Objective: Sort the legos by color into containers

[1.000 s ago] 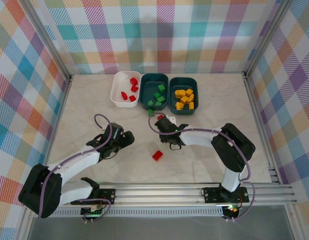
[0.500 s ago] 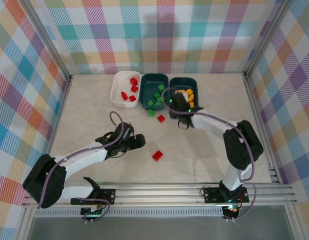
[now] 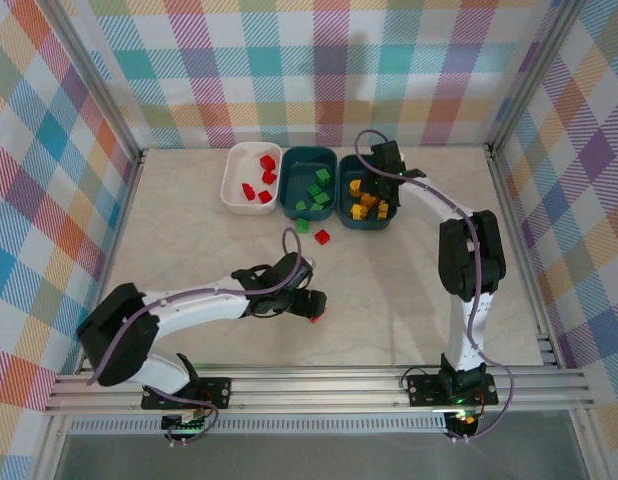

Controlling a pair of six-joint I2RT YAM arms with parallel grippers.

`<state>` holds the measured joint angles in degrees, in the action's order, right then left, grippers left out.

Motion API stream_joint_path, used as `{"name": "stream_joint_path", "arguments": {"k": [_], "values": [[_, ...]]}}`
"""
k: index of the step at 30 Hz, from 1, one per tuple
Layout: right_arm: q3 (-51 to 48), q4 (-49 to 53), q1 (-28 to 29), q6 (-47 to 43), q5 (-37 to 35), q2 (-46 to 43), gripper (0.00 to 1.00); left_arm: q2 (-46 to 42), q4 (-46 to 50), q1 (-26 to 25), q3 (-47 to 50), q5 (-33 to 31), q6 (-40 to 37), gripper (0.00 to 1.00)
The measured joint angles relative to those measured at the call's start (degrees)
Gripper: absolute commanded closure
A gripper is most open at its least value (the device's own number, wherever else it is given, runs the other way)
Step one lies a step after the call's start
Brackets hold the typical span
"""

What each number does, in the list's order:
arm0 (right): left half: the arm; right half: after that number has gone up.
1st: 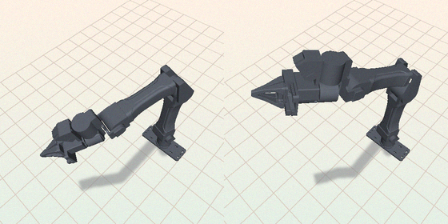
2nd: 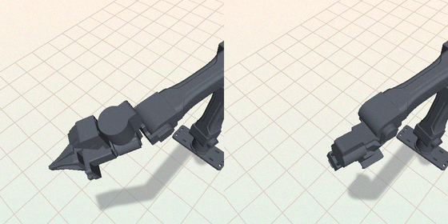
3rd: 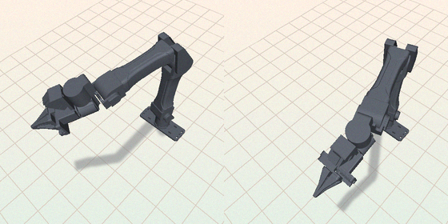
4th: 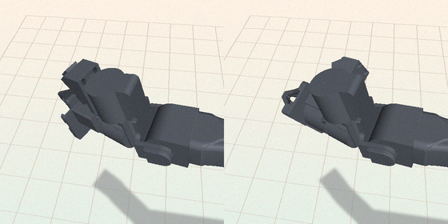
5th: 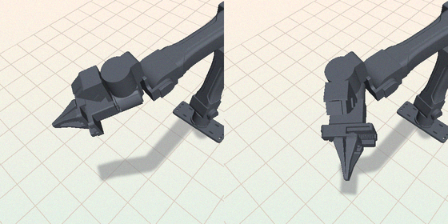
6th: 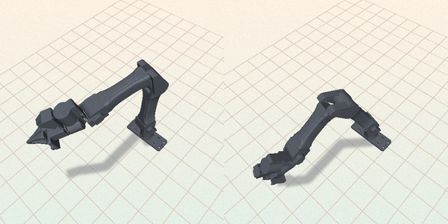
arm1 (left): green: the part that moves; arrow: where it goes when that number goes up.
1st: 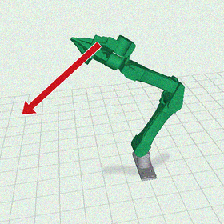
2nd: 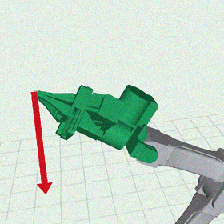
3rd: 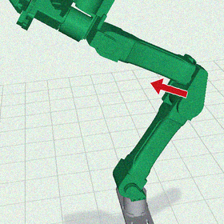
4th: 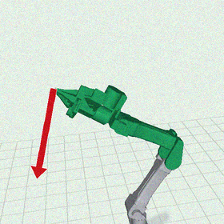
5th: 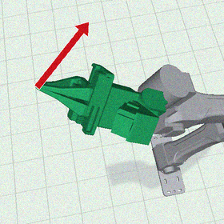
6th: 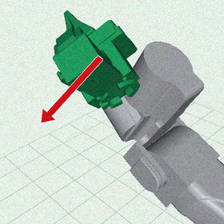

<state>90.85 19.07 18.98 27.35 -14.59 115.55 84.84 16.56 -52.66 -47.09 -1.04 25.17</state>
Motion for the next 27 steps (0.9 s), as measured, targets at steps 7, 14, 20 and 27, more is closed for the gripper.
{"name": "stream_joint_path", "arguments": {"k": [7, 14, 20, 27], "values": [[-13.51, -3.43, 0.70, 1.86, 2.03, -11.91, 0.38, 7.10, 0.22, -0.39, -3.02, 0.46, -2.01, 0.27], [-32.83, -6.60, 3.76, 4.17, 3.04, -27.15, 0.38, 11.82, 1.42, -1.51, -5.73, 0.81, -3.80, 0.39], [-40.33, -7.23, 4.46, 4.81, 3.80, -33.27, 0.38, 13.99, 5.31, -1.53, -8.52, -1.46, -4.09, 0.52], [-41.64, -9.20, 4.57, 4.81, 4.20, -36.54, 0.38, 15.10, 8.74, -1.81, -11.37, -1.09, -2.75, 0.30]]}}
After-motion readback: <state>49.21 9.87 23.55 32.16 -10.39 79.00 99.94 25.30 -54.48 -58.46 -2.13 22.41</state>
